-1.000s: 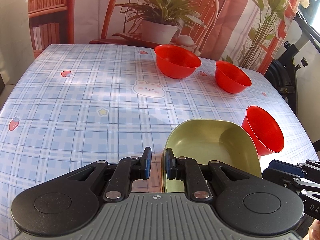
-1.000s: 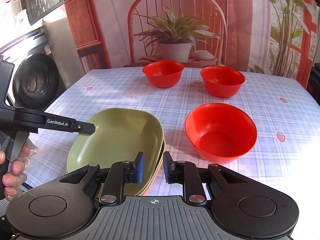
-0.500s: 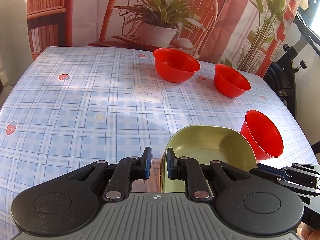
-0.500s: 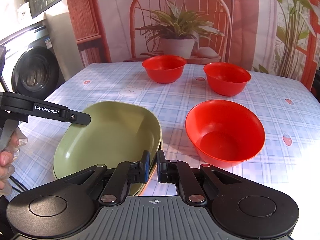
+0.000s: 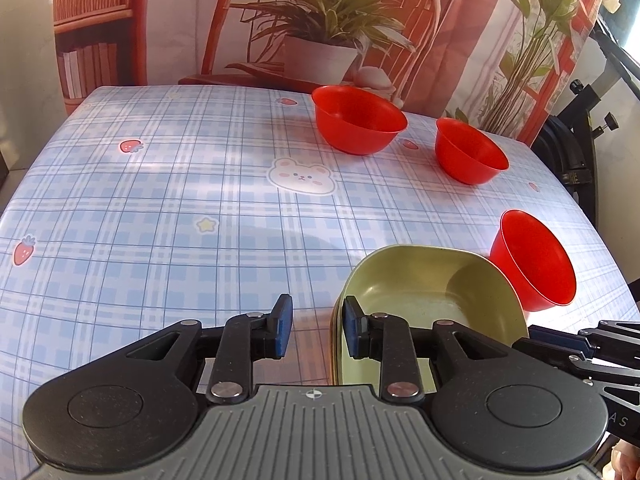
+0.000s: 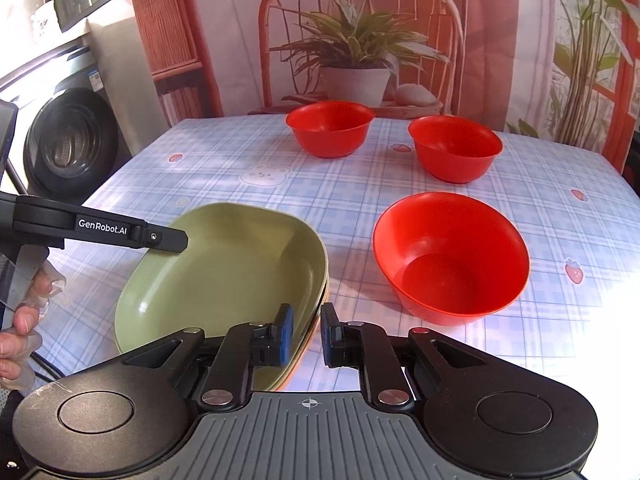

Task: Organize plates and bowls

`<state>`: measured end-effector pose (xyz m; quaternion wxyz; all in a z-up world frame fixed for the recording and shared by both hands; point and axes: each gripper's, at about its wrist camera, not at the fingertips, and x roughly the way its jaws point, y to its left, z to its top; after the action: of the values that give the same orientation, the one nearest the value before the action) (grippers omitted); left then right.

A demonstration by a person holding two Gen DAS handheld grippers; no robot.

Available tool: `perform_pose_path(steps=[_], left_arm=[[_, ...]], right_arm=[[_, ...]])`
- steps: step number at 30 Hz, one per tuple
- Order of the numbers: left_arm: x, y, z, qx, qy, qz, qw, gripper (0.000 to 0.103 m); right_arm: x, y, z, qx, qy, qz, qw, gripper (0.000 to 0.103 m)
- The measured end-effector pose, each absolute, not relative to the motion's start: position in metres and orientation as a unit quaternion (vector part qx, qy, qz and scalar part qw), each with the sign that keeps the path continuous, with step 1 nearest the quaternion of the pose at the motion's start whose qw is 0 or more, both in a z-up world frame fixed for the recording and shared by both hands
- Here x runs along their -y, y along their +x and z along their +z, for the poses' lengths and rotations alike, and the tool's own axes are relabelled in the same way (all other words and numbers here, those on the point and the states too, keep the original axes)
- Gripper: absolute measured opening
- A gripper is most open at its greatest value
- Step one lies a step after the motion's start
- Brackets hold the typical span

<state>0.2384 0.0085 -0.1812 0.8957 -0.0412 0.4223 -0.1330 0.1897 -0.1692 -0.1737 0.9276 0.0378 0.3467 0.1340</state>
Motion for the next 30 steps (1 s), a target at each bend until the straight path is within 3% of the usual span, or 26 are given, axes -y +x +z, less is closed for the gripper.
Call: perform_pose_path(steps=[1,7,11,15,30], left_arm=[[-0.01,0.237,-0.176,-0.416,-0.047,-0.135,0.898,0.03],[-0.022,0.235,-0.128,-0.356,-0.069,-0.146,0.92,0.032],[-0.026,0.231,-0.094,-0.289,-0.086,-0.148,0.942,0.046],[-0.017,0.237,-0.072,-0.255,-0.087,-0.147,0.952,0.046],[-0.004,0.336,-0.108,-0.281,-0.089,-0.146,0.944,0.046]], right_arm=[[0.172,0.186,-0.166,-0.329,0.044,0.14,0.933,0.023],[0.191,0.19,-0.122,-0.27,0.062,0.135,0.951,0.024],[0.208,0.197,-0.087,-0.215,0.083,0.128,0.965,0.024],[0.216,0.211,-0.067,-0.184,0.069,0.112,0.974,0.024],[0.208,0.328,-0.089,-0.234,0.055,0.118,0.963,0.024]])
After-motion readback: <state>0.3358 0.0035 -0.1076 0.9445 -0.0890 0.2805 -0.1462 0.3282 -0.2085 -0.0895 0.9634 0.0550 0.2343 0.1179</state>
